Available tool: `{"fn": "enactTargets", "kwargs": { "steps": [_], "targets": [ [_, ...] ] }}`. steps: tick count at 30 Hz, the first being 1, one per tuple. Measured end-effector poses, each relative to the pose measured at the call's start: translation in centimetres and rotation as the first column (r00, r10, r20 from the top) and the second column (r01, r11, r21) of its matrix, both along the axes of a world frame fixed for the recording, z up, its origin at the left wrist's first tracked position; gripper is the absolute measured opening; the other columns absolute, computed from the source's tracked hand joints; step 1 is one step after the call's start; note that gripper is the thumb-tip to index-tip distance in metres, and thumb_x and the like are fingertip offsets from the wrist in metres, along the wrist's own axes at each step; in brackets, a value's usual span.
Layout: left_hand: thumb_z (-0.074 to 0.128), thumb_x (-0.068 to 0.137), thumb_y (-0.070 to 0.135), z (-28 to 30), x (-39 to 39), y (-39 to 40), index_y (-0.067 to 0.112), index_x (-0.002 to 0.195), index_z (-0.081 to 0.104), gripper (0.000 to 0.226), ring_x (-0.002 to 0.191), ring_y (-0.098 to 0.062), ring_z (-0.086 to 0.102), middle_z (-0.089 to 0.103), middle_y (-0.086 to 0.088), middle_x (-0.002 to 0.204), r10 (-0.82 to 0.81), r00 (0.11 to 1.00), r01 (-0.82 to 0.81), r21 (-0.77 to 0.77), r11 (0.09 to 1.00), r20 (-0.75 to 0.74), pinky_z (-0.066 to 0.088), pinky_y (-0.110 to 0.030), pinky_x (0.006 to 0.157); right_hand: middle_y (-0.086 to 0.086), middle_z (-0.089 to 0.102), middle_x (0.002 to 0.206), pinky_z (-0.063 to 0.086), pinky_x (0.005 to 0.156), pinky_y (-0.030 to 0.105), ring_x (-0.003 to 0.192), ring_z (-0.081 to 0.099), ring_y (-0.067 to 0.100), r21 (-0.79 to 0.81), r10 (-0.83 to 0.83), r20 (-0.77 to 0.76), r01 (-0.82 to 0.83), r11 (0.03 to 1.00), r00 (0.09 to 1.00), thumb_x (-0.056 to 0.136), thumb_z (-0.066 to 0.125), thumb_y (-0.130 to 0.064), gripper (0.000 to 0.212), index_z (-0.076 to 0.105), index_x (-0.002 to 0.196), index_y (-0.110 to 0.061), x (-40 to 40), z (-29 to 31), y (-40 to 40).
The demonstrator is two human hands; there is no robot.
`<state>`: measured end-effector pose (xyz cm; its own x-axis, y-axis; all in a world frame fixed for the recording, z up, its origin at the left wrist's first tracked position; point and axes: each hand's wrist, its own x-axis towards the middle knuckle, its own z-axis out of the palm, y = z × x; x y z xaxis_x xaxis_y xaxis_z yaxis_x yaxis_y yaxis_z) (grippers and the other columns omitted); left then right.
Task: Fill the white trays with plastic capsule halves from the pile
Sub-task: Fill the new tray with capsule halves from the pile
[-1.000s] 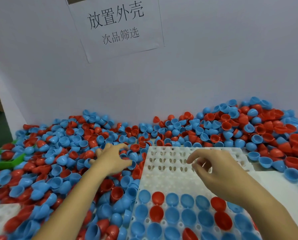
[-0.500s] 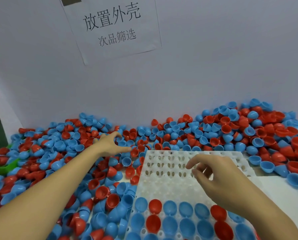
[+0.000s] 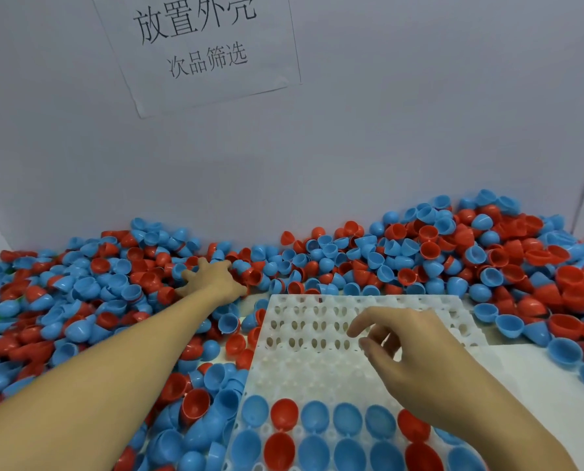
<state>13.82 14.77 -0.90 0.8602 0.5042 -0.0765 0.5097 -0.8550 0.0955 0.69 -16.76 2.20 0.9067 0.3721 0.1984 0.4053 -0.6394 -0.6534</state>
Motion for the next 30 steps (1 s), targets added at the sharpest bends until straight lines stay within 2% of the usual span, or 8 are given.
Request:
{"fn": "enactTargets", "kwargs": {
  "steps": [5, 8, 10, 14, 16, 19, 24, 30],
  "targets": [
    [0.066, 0.088, 0.05, -0.7, 0.2, 0.0, 0.031, 0.142, 0.046, 0.061, 0.141, -0.039, 0.032, 0.038, -0.013, 0.15, -0.016, 1.0, 0.016, -0.015, 1.0, 0.018, 0.035, -0.053, 0.108, -0.014, 0.065, 0.08, 0.049, 0.064, 0.009, 0.085, 0.057, -0.012, -0.008, 0.001, -0.006, -0.001, 1.0, 1.0, 0.098, 0.056, -0.027, 0.017, 0.063, 0.099, -0.043, 0.0, 0.0, 0.0],
    [0.075, 0.083, 0.034, -0.4, -0.5, 1.0, 0.026, 0.113, 0.054, 0.037, 0.115, -0.03, 0.052, 0.057, -0.009, 0.127, -0.052, 0.981, 0.065, -0.061, 0.996, 0.187, 0.043, -0.042, 0.091, -0.014, 0.064, 0.08, 0.048, 0.062, 0.009, 0.085, 0.056, -0.013, -0.007, -0.001, -0.01, 0.001, 1.0, 1.0, 0.098, 0.056, -0.028, 0.017, 0.062, 0.098, -0.044, 0.0, 0.0, -0.1],
    [0.078, 0.079, 0.026, 0.0, -1.0, 1.7, 0.024, 0.104, 0.055, 0.034, 0.098, -0.024, 0.054, 0.065, -0.007, 0.116, -0.051, 0.962, 0.081, -0.103, 0.991, 0.269, 0.043, -0.035, 0.08, -0.015, 0.064, 0.08, 0.047, 0.06, 0.009, 0.084, 0.056, -0.012, 0.001, 0.0, -0.013, 0.0, 1.0, 1.0, 0.098, 0.056, -0.028, 0.018, 0.061, 0.097, -0.045, 0.0, 0.0, -0.1],
    [0.078, 0.082, 0.027, 1.6, -1.6, 3.1, 0.016, 0.113, 0.065, 0.035, 0.098, -0.03, 0.063, 0.069, -0.014, 0.115, 0.146, 0.881, 0.027, -0.356, 0.934, 0.45, 0.051, -0.036, 0.079, -0.015, 0.065, 0.08, 0.049, 0.062, 0.011, 0.083, 0.057, -0.011, 0.02, -0.003, -0.016, 0.003, 1.0, 1.0, 0.098, 0.057, -0.028, 0.017, 0.062, 0.097, -0.044, 0.1, 0.0, -0.1],
    [0.075, 0.085, 0.024, 2.5, -2.0, 3.5, 0.015, 0.106, 0.066, 0.024, 0.078, -0.023, 0.065, 0.07, -0.013, 0.106, 0.282, 0.812, 0.059, -0.552, 0.832, 0.512, 0.053, -0.031, 0.063, -0.015, 0.065, 0.079, 0.051, 0.064, 0.011, 0.083, 0.058, -0.01, 0.029, -0.004, -0.017, 0.004, 1.0, 1.0, 0.098, 0.057, -0.028, 0.017, 0.062, 0.096, -0.044, 0.1, -0.1, -0.2],
    [0.074, 0.087, 0.022, 3.8, -3.0, 3.9, 0.015, 0.091, 0.062, 0.014, 0.049, -0.017, 0.058, 0.067, -0.011, 0.087, 0.528, 0.725, 0.102, -0.828, 0.552, 0.442, 0.045, -0.021, 0.038, -0.012, 0.066, 0.078, 0.052, 0.071, 0.014, 0.083, 0.059, -0.006, 0.032, -0.002, -0.015, 0.002, 0.999, 1.0, 0.098, 0.057, -0.026, 0.018, 0.063, 0.095, -0.043, 0.1, 0.0, -0.3],
    [0.074, 0.085, 0.027, 5.2, -5.6, 3.8, 0.016, 0.086, 0.065, 0.014, 0.062, -0.014, 0.056, 0.066, -0.002, 0.079, 0.69, 0.678, 0.136, -0.966, 0.221, 0.253, 0.044, -0.02, 0.041, -0.013, 0.066, 0.078, 0.052, 0.066, 0.014, 0.084, 0.058, -0.01, 0.013, -0.001, -0.019, 0.001, 1.0, 1.0, 0.098, 0.056, -0.026, 0.02, 0.062, 0.093, -0.045, -0.1, 0.1, -0.2],
    [0.071, 0.089, 0.027, 6.9, -10.2, -0.6, 0.014, 0.075, 0.064, 0.02, 0.063, -0.012, 0.056, 0.066, 0.0, 0.074, 0.781, 0.596, 0.319, -0.947, -0.018, 0.186, 0.041, -0.018, 0.04, -0.014, 0.066, 0.077, 0.05, 0.062, 0.013, 0.082, 0.059, -0.01, 0.005, 0.018, -0.031, -0.017, 1.0, 0.999, 0.097, 0.057, -0.025, 0.02, 0.062, 0.092, -0.044, -0.2, 0.3, 0.2]
  ]
}}
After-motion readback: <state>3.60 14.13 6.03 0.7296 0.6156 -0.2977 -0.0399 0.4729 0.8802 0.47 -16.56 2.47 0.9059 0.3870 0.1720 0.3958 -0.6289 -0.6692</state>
